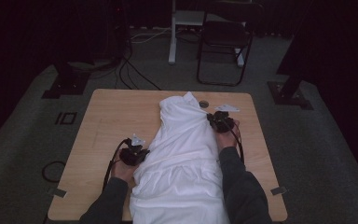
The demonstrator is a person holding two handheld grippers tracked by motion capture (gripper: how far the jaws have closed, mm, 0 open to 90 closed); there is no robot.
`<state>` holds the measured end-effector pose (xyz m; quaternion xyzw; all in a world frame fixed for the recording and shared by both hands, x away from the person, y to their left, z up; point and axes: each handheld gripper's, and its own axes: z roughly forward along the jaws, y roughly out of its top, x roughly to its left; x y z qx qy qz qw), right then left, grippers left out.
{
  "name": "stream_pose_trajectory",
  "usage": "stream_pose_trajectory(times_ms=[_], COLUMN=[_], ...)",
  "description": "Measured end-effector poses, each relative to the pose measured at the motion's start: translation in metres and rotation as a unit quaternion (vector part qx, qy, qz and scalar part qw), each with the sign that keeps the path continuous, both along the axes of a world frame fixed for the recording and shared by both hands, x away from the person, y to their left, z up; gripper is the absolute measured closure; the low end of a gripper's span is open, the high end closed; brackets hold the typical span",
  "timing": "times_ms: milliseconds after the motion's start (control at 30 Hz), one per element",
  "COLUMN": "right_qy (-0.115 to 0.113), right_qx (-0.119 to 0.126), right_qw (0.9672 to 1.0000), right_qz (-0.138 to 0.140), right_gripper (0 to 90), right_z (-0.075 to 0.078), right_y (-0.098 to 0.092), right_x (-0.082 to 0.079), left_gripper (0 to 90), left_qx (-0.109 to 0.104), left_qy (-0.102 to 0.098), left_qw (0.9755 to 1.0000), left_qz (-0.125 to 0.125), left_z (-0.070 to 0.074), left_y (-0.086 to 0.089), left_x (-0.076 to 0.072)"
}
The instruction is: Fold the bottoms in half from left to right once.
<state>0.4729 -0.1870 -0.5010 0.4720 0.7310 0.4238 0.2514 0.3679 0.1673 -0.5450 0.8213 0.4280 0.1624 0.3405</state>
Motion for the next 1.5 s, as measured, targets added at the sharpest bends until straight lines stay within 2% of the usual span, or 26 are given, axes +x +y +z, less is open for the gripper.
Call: stream_pose_trajectory(times_ms=[67,100,133,167,200,233,267,333,400,467,600,667,767,867,933,1000,1067,1100,1133,1167,1333,1433,1500], right_qy=[0.029,0.038,0.038,0.049,0.072,0.079,0.083,0.084,0.089,0.092,0.093,0.094,0.093,0.092,0.091,0.091,0.092,0.092,0.092,0.095,0.104,0.114,0.094], right_qx=[-0.01,-0.02,-0.02,-0.024,-0.032,-0.038,-0.045,-0.055,-0.051,-0.051,-0.042,-0.036,-0.028,-0.019,-0.02,-0.022,-0.022,-0.022,-0.023,-0.033,-0.057,-0.077,-0.068], right_qw=[0.9995,0.9991,0.9991,0.9985,0.9968,0.996,0.9954,0.9948,0.9946,0.9944,0.9947,0.9949,0.9952,0.9954,0.9952,0.995,0.9946,0.9946,0.9944,0.9933,0.9895,0.9854,0.9876], right_qz=[-0.001,0.002,0.002,0.006,0.012,0.016,0.016,0.016,0.012,0.011,0.011,0.011,0.015,0.022,0.029,0.035,0.042,0.042,0.046,0.058,0.082,0.1,0.106], right_gripper=[89.0,88.8,88.8,88.4,87.5,87.3,87.2,87.1,86.9,86.6,86.4,86.4,86.2,86.1,86.1,86.1,86.2,86.2,86.1,86.1,85.6,74.2,62.9], right_z=[-0.013,-0.02,-0.02,-0.028,-0.043,-0.047,-0.051,-0.054,-0.054,-0.053,-0.054,-0.055,-0.056,-0.057,-0.057,-0.057,-0.058,-0.058,-0.058,-0.057,-0.054,-0.05,-0.042], right_y=[-0.002,0.0,0.0,0.001,0.006,0.008,0.01,0.013,0.013,0.013,0.013,0.013,0.015,0.017,0.019,0.021,0.022,0.022,0.023,0.024,0.025,0.024,0.019], right_x=[0.003,0.004,0.004,0.004,0.003,0.002,0.001,0.001,0.001,0.002,0.002,0.001,0.0,-0.005,-0.011,-0.019,-0.029,-0.029,-0.035,-0.048,-0.076,-0.083,-0.08], left_gripper=[87.3,87.3,87.3,87.3,87.1,86.3,82.7,67.9,62.5,57.7,47.5,46.3,45.8,46.2,52.9,62.7,68.1,69.4,69.4,70.3,70.2,68.9,66.7], left_qx=[0.004,0.009,0.009,0.014,0.013,0.012,0.012,0.02,0.01,-0.001,-0.019,-0.02,-0.014,0.02,0.029,0.033,0.039,0.039,0.036,0.035,0.036,0.036,0.034], left_qy=[0.001,0.004,0.004,0.012,0.014,0.012,0.007,-0.008,-0.017,-0.038,-0.07,-0.064,-0.045,-0.032,-0.028,-0.028,-0.032,-0.032,-0.03,-0.03,-0.038,-0.04,-0.036], left_qw=[1.0,1.0,1.0,0.9998,0.9998,0.9998,0.9999,0.9997,0.9997,0.9991,0.9974,0.9977,0.9988,0.9992,0.9991,0.999,0.9986,0.9986,0.9988,0.9988,0.9982,0.998,0.9983], left_qz=[0.001,0.001,0.001,-0.004,-0.006,-0.01,-0.01,0.008,0.016,0.019,0.004,0.0,-0.009,-0.012,-0.016,-0.011,-0.013,-0.013,-0.012,-0.013,-0.03,-0.032,-0.031], left_z=[0.001,0.0,0.0,-0.001,-0.001,0.001,0.004,0.01,0.019,0.028,0.037,0.034,0.022,0.004,-0.002,-0.002,-0.002,-0.002,-0.003,-0.003,-0.006,-0.006,-0.006], left_y=[0.0,-0.001,-0.001,0.0,0.001,0.003,0.004,0.005,0.007,0.004,-0.009,-0.019,-0.037,-0.053,-0.055,-0.054,-0.052,-0.052,-0.049,-0.048,-0.045,-0.044,-0.043], left_x=[-0.007,-0.01,-0.01,-0.016,-0.017,-0.018,-0.018,-0.015,-0.008,0.0,0.025,0.041,0.062,0.071,0.07,0.066,0.06,0.06,0.053,0.049,0.02,0.016,0.018])
